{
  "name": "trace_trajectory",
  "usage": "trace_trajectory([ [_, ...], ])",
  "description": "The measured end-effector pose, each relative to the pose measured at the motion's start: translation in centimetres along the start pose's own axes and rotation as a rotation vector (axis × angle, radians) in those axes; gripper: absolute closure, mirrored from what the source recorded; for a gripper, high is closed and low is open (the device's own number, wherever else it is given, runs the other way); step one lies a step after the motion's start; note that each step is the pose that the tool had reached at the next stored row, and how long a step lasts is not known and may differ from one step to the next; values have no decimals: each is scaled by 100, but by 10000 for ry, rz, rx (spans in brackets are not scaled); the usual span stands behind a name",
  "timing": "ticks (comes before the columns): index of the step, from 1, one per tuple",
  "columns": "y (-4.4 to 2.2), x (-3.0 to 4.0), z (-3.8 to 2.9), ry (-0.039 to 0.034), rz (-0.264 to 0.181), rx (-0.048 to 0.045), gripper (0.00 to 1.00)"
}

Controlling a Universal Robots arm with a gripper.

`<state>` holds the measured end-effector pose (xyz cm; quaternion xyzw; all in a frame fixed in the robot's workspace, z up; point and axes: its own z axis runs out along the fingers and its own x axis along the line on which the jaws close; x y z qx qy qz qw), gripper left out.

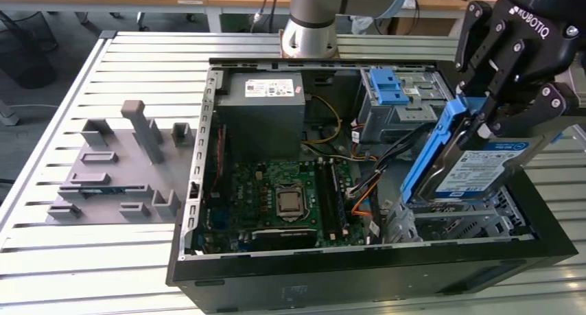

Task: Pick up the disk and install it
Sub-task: 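Insert the disk into the insertion slot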

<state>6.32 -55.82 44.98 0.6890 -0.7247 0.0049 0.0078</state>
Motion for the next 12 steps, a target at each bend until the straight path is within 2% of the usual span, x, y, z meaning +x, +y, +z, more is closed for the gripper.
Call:
trace_trajectory([
  [5, -58, -3, 23, 0, -1, 0, 63],
  [12, -96, -5, 39, -2, 1, 0, 63],
])
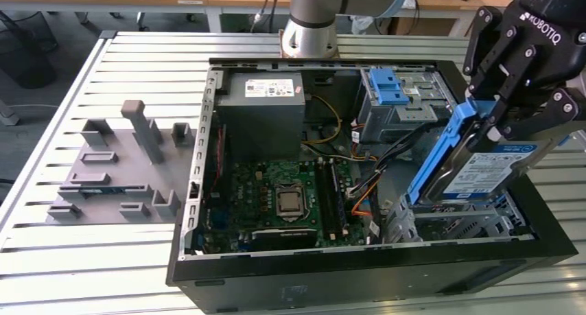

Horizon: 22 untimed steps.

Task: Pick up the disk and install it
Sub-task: 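Insert the disk into the insertion slot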

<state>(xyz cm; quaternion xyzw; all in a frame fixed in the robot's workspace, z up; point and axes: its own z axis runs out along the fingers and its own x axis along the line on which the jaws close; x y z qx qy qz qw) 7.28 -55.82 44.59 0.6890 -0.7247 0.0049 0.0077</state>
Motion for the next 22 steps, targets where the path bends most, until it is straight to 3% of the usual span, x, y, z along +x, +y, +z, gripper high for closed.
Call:
trace_trajectory([
  [14, -4, 2, 70, 0, -1, 0, 63],
  [22, -5, 2, 77, 1, -1, 0, 63],
])
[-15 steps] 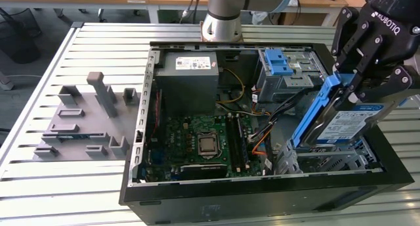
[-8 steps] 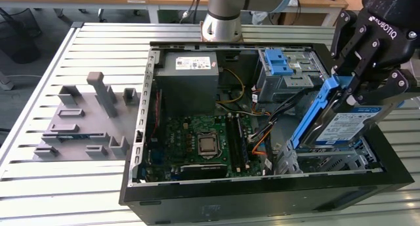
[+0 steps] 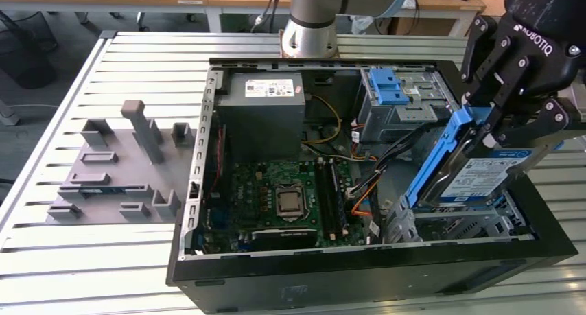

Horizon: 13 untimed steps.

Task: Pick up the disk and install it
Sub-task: 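Insert the disk into the insertion slot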

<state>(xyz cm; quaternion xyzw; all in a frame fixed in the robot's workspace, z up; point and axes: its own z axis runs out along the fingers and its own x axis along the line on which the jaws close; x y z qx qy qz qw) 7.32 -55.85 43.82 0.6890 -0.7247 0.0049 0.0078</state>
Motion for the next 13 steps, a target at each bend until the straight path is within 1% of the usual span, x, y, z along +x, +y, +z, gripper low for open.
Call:
trace_trajectory([
  [5, 0, 0, 1, -1, 0, 0, 63],
  [8, -1, 12, 1, -1, -11, 0, 63],
  [13, -1, 25, 6, -1, -154, 3, 63],
])
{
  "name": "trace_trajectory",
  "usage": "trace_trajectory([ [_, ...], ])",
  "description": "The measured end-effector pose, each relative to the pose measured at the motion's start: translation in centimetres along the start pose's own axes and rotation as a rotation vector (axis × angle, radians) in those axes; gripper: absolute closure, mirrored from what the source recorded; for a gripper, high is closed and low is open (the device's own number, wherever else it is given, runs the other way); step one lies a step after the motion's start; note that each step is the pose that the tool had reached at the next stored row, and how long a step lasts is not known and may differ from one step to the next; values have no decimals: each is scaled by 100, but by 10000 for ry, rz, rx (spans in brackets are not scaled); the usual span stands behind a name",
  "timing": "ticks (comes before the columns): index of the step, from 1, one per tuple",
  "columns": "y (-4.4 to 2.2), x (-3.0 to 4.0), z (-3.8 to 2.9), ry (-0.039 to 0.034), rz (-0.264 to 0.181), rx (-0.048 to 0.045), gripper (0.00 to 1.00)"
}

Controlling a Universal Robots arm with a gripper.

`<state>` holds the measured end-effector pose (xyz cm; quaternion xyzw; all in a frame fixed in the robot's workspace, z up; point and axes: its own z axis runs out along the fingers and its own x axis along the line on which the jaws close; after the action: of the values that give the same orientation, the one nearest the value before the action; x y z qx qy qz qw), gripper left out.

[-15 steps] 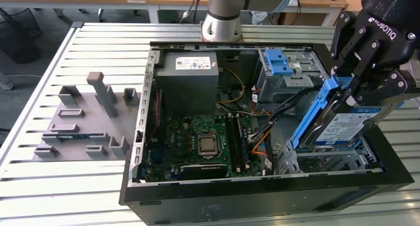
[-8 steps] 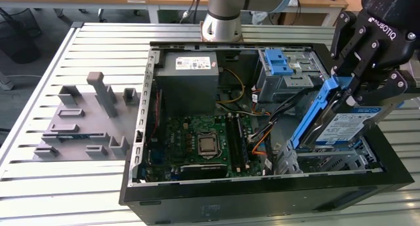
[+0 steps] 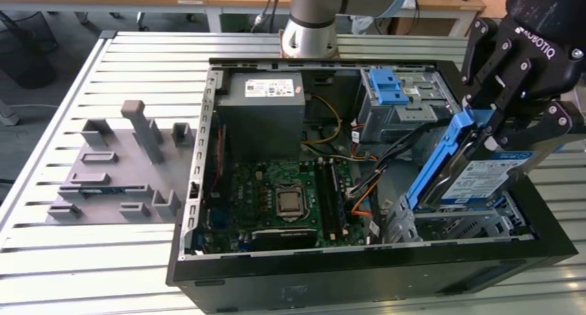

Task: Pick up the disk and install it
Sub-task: 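Insert the disk into the insertion slot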

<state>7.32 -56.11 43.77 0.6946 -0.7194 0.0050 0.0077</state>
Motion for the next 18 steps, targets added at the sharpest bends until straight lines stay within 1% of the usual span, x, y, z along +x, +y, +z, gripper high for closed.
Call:
trace_trajectory([
  [18, 0, 0, 60, -1, -7, -8, 63],
])
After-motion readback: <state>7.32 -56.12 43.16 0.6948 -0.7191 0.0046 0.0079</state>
